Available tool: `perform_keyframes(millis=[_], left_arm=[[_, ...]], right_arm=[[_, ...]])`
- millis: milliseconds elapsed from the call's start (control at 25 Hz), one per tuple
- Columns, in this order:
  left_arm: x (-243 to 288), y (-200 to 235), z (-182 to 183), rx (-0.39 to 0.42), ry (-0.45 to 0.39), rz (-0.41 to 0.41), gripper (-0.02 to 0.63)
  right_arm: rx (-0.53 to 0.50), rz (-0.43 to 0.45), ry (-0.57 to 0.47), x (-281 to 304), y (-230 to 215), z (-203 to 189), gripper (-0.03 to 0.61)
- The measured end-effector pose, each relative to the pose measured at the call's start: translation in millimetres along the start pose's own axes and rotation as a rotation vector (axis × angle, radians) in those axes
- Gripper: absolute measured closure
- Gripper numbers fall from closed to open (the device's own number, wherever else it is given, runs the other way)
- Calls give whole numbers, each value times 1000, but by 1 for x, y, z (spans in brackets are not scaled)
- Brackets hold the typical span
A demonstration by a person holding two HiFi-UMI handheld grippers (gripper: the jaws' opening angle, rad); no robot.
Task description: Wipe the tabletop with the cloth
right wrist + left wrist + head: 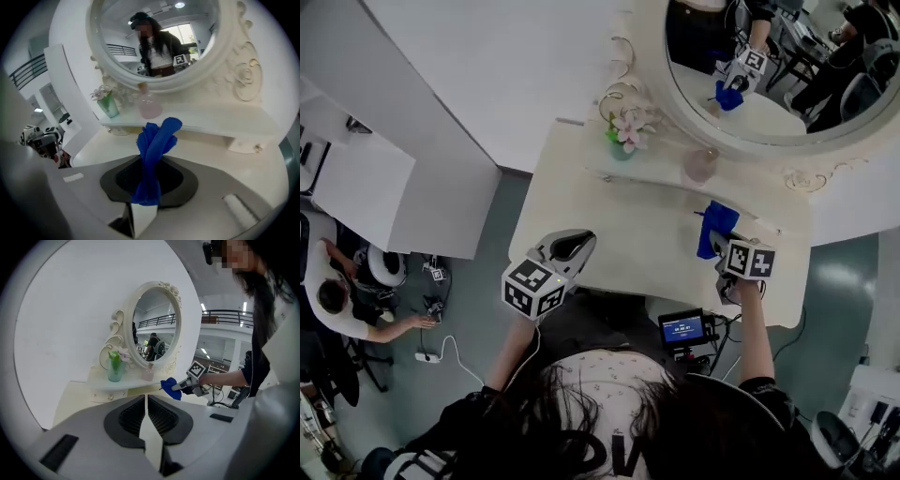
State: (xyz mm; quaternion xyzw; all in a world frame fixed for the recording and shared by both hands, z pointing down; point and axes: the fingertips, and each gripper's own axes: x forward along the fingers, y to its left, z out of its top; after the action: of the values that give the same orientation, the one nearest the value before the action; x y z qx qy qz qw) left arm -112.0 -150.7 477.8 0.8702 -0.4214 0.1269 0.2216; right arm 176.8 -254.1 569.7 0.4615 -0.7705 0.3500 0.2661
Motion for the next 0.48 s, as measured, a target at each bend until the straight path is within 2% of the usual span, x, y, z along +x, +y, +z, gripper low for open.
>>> perform_keyframes(millis=[240, 480], left_arm=[[-53, 38, -10, -12, -20, 50, 611], [-92, 71, -25, -42, -34, 108, 611]], right_arm=[[-157, 154, 50, 59, 133, 15, 492], [-237, 285, 90, 116, 249, 10, 492]])
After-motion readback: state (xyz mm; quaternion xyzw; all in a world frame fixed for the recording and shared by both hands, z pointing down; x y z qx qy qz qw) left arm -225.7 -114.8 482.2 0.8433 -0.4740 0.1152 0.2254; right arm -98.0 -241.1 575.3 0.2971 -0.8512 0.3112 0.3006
